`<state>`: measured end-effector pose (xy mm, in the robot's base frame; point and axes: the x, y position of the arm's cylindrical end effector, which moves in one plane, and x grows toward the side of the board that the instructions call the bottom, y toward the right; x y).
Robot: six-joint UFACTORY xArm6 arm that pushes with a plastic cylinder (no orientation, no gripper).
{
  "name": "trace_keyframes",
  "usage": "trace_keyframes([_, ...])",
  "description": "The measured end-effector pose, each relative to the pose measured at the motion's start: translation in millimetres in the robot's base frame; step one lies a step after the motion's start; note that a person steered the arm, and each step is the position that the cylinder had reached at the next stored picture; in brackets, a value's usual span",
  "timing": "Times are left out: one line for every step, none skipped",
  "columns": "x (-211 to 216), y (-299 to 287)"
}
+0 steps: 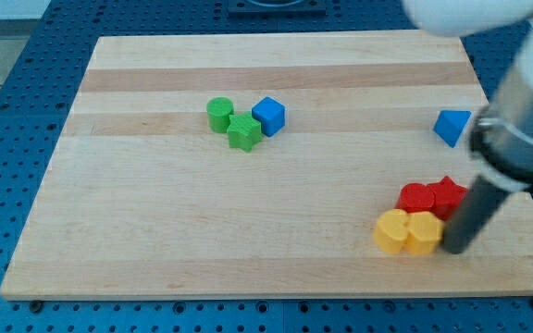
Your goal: Place the yellow heart to the bottom left of the green circle
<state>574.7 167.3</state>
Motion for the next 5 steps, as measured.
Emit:
trace_keyframes([0.0,-65.2])
trace_keyframes([0.0,-113.5])
trace_keyframes([0.0,-134.7])
trace_keyframes([0.0,-132.8])
trace_keyframes([-10.8,-125.6])
